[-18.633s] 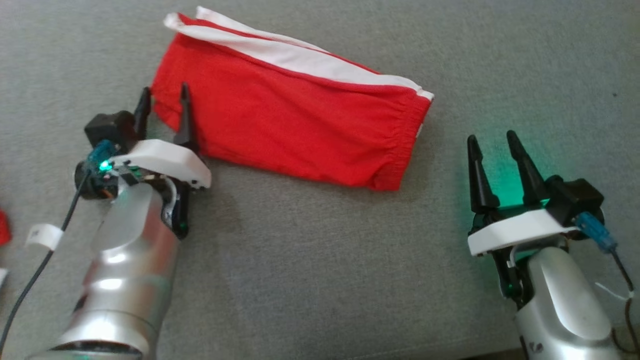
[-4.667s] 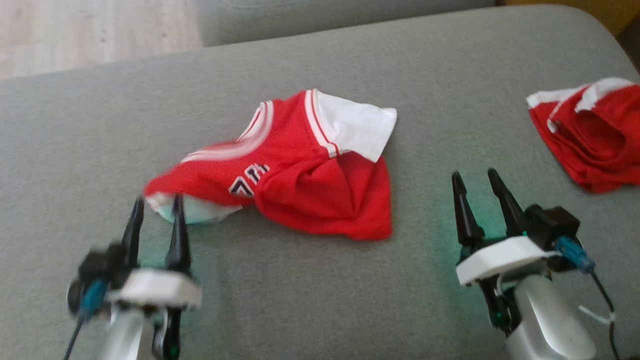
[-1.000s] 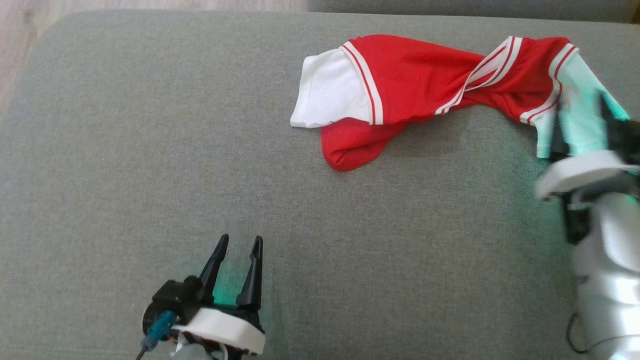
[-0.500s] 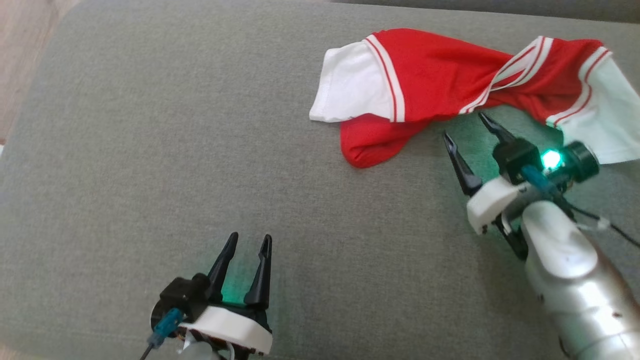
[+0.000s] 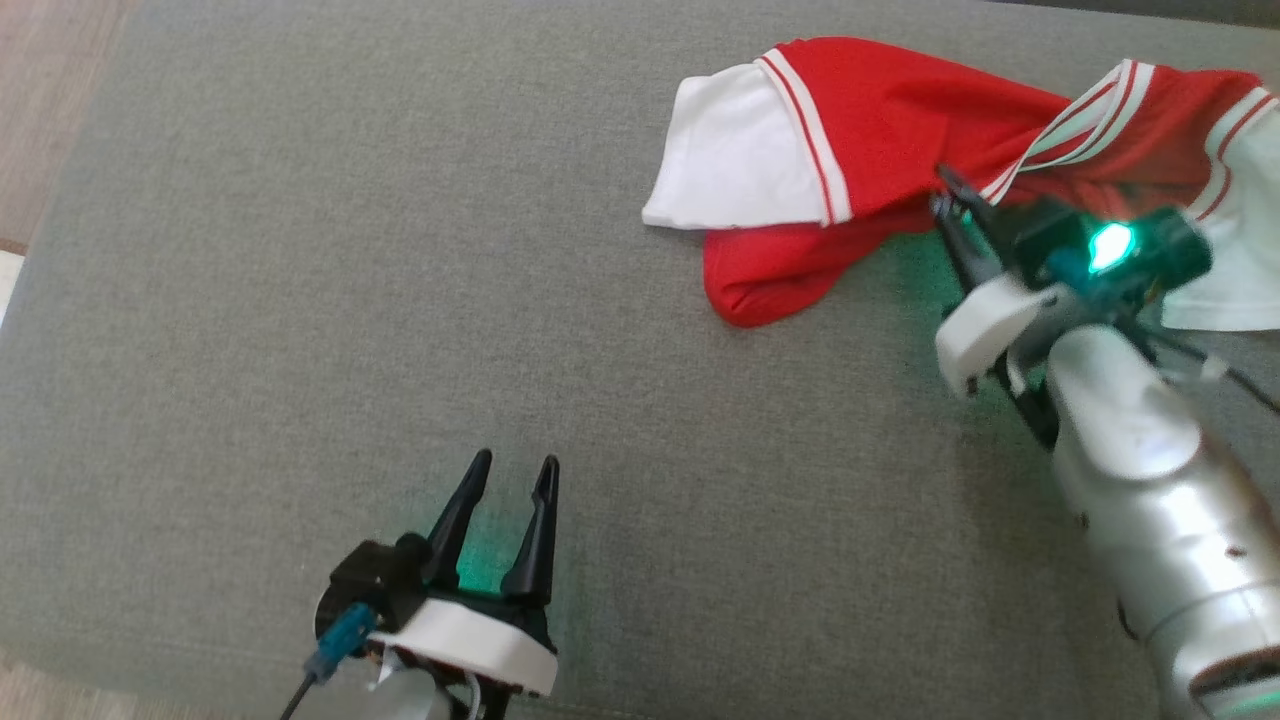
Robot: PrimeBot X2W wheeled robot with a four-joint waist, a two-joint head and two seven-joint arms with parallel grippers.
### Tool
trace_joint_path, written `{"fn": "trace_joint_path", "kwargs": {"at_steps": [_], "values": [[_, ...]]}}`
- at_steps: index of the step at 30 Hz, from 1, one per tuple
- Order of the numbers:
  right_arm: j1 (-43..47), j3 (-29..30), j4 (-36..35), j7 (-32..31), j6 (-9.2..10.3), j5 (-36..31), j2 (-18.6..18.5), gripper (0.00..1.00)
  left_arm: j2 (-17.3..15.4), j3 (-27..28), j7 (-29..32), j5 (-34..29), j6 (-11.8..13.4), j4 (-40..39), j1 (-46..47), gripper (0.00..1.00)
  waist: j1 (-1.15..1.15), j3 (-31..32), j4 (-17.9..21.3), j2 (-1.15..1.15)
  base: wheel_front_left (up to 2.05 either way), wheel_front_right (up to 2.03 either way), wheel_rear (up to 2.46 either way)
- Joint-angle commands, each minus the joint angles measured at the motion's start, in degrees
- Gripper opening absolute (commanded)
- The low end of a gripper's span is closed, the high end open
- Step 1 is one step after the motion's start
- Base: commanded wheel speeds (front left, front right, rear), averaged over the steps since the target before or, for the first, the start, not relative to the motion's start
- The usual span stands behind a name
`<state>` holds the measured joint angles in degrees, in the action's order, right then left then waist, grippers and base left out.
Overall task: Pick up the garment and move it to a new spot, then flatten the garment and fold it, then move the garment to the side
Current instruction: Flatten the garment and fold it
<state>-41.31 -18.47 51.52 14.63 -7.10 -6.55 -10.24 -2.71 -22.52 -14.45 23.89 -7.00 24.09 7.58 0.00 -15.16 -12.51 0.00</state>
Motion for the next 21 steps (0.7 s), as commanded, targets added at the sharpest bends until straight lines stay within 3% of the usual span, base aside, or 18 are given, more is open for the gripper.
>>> {"fn": "trace_joint_path", "kwargs": {"at_steps": [1, 7, 11, 12, 13, 14, 16, 21], "values": [[-2.92, -0.39, -1.34, 0.36, -0.39, 0.61, 0.51, 0.00, -0.17, 0.96, -0.55, 0.45, 0.42, -1.64, 2.15, 1.00, 0.00, -0.24, -0.18, 0.00, 0.00, 0.00, 0.00], [-9.34, 4.04, -1.72, 0.36, -0.39, 4.15, -0.03, 0.00, -0.17, -0.10, -0.55, 1.07, 0.49, -2.92, 3.28, 1.00, 0.00, -1.55, -1.55, 0.00, 0.00, 0.00, 0.00], [-18.80, 5.11, 2.37, -0.86, -0.39, 1.04, -1.43, 0.00, -0.17, -2.80, -0.55, 0.89, 0.32, -3.68, 6.01, 1.00, 0.00, -3.12, -3.59, 0.00, 0.00, 0.00, 0.00], [-20.54, 6.40, 3.57, -1.23, -0.39, 0.92, -1.41, 0.08, -0.17, -3.59, -0.55, 1.00, 0.28, -3.79, 6.73, 1.00, 0.00, -3.44, -4.06, 0.00, 0.00, 0.00, 0.00], [-22.05, 7.66, 4.70, -1.49, -0.39, 0.35, -1.51, 0.27, -0.17, -4.41, -0.55, 1.14, 0.25, -3.88, 7.44, 1.00, 0.00, -3.66, -4.47, 0.00, 0.00, 0.00, 0.00], [-23.37, 10.05, 5.98, -1.99, -0.39, 0.31, -1.61, 0.38, -0.17, -5.24, -0.55, 1.31, 0.22, -4.02, 8.14, 1.00, 0.00, -3.88, -4.88, 0.00, 0.00, 0.00, 0.00], [-25.37, 15.14, 8.52, -3.47, -0.39, -0.81, -2.19, 1.00, -0.17, -6.79, -0.55, 1.82, 0.25, -4.43, 9.36, 1.00, 0.00, -4.26, -5.50, 0.00, 0.00, 0.00, 0.00], [-25.75, 23.31, 11.44, -4.62, -0.39, -6.69, -3.00, 1.00, -0.17, -9.14, -0.55, 2.91, 1.03, -5.08, 10.96, 1.00, 0.00, -4.37, -5.20, 0.00, 0.00, 0.00, 0.00]]}}
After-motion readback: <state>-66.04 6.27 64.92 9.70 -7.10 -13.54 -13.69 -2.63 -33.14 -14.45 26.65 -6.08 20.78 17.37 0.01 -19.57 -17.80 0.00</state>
